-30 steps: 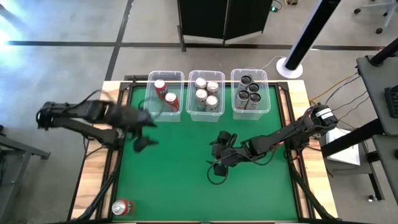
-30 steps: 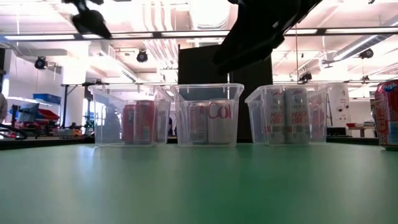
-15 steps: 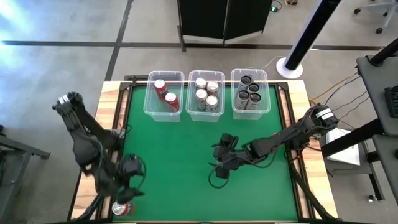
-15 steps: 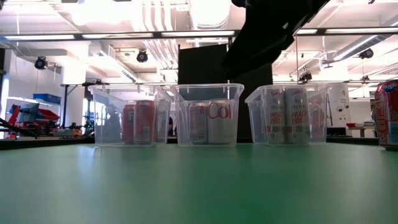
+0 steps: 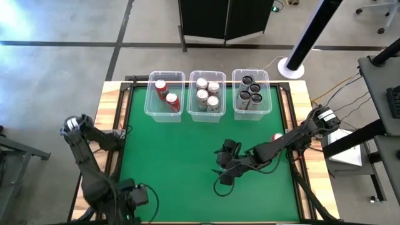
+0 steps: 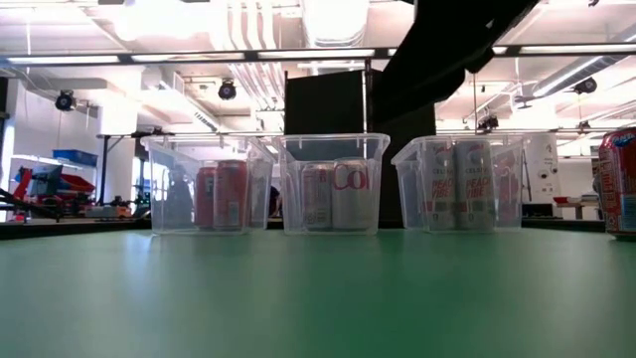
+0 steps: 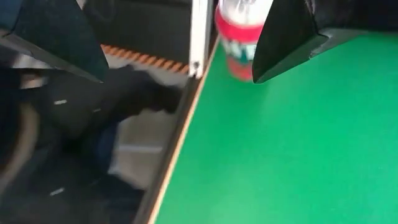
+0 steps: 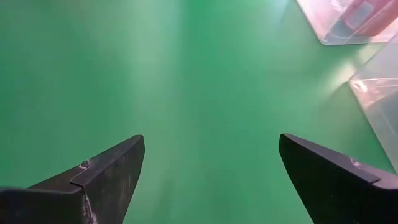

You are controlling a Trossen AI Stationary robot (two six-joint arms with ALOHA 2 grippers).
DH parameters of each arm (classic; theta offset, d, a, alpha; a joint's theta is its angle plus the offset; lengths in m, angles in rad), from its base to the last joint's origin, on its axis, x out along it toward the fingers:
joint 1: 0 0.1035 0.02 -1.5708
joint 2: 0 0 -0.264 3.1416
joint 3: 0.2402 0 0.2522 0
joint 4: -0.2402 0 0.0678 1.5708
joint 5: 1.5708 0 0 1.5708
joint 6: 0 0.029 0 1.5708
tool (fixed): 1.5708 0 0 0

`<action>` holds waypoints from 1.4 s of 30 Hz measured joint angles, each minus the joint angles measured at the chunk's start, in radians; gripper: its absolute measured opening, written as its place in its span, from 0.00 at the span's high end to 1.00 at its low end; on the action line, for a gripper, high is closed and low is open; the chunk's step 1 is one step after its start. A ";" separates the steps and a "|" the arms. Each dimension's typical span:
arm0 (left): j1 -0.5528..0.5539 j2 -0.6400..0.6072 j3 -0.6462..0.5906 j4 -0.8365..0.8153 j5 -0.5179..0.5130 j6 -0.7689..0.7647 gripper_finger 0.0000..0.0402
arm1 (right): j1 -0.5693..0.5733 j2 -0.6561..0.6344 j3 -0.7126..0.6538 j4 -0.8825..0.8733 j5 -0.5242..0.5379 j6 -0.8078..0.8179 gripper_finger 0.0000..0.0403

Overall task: Sort soda cans
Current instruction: Put the left orange soda can into the left transparent bin

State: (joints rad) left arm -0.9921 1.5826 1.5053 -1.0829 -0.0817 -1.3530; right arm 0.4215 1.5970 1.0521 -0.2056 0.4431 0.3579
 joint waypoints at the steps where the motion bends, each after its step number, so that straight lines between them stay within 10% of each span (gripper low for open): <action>1: -0.006 0.035 0.045 -0.042 0.011 -0.014 0.05 | 0.005 0.000 -0.001 0.000 0.000 -0.001 0.09; 13: -0.154 0.287 0.307 -0.379 0.048 -0.191 0.05 | 0.059 0.000 -0.052 0.001 0.002 0.084 0.09; 42: -0.228 0.068 -0.194 -0.056 0.107 -0.326 0.05 | 0.065 0.000 -0.053 0.032 0.001 0.108 0.09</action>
State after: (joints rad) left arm -1.2201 1.6505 1.3115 -1.1384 0.0253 -1.6792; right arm 0.4866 1.5970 0.9989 -0.1734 0.4438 0.4661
